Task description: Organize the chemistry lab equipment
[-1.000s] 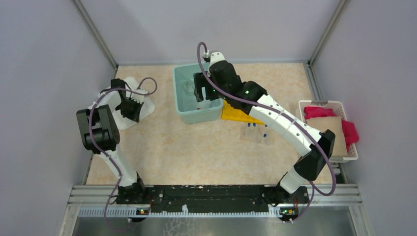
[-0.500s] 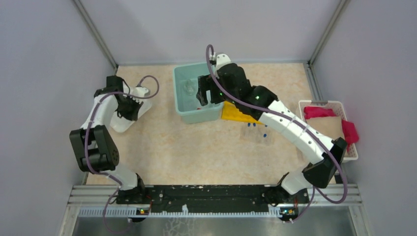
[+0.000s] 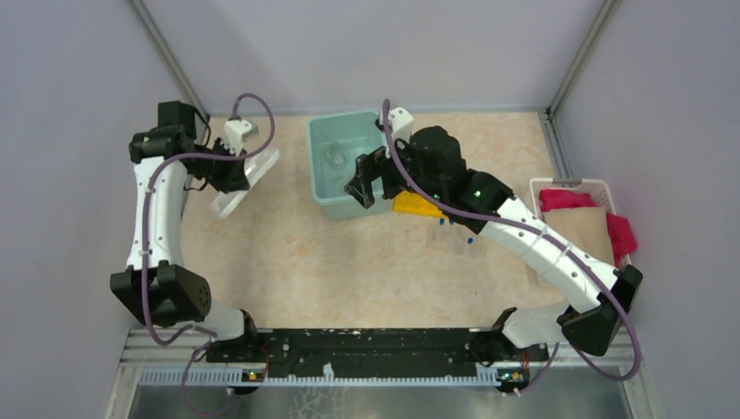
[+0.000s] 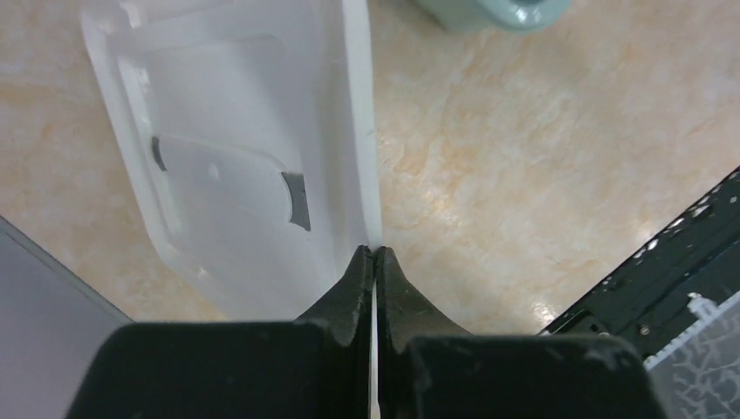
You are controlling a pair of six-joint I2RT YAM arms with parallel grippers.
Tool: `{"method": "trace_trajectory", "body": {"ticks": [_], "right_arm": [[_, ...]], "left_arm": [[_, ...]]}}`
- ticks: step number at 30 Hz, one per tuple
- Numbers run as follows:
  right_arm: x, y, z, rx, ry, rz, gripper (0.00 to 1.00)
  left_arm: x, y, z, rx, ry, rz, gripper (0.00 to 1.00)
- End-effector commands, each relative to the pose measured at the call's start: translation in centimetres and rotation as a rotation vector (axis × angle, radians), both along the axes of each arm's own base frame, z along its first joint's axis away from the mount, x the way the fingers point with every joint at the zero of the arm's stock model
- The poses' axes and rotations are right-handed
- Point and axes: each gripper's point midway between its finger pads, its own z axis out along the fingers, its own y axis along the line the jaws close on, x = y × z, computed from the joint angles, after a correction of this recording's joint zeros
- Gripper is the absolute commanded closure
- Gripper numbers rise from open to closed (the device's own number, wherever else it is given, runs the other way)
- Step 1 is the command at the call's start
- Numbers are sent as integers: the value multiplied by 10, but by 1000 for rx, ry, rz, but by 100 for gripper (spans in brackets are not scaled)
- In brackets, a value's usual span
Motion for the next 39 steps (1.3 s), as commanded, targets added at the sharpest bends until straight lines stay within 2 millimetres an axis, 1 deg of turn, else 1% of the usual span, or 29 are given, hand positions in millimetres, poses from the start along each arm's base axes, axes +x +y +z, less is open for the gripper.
{"method": "trace_trajectory", "body": {"ticks": [1, 3, 6, 11, 15, 19, 23, 25, 26, 27, 31, 32, 35, 36, 37, 39], "right_arm": [[-10, 3, 31, 87, -68, 66, 2], [-9, 3, 25, 77, -58, 60, 1], [-8, 2, 21, 78, -56, 50, 1], [-7, -1, 25, 126, -75, 21, 1], [-3, -4, 25, 123, -75, -6, 1], [6, -17, 31, 151, -85, -97, 1], [13, -37, 37, 161, -100, -206, 1], [14, -46, 39, 165, -102, -249, 1], [13, -49, 40, 173, -103, -259, 1], [11, -51, 41, 181, -103, -259, 1], [2, -52, 34, 222, -131, -223, 1], [-1, -50, 32, 232, -142, -203, 1], [-8, -37, 35, 273, -204, -146, 1], [-10, -30, 41, 292, -243, -132, 1], [-10, -23, 43, 285, -278, -122, 1], [-12, -8, 48, 272, -359, -109, 1]], "left_arm": [[-12, -36, 52, -200, 1, -16, 100], [-14, -47, 71, -278, 5, 7, 100], [-11, -56, 103, -360, -41, 46, 100], [-3, -63, 165, -456, -233, 128, 100], [-3, -69, 204, -536, -355, 142, 100], [-2, -82, 241, -658, -426, 118, 100], [4, -100, 278, -771, -468, 89, 100], [8, -120, 292, -801, -463, 54, 100], [8, -132, 298, -822, -460, 29, 100], [9, -139, 304, -844, -464, 11, 100], [15, -157, 318, -900, -484, -25, 100], [18, -160, 319, -909, -496, -29, 100], [25, -163, 319, -941, -513, -15, 100], [26, -163, 320, -959, -523, -7, 100], [29, -164, 317, -977, -523, 10, 100], [32, -166, 318, -1016, -522, 28, 100]]}}
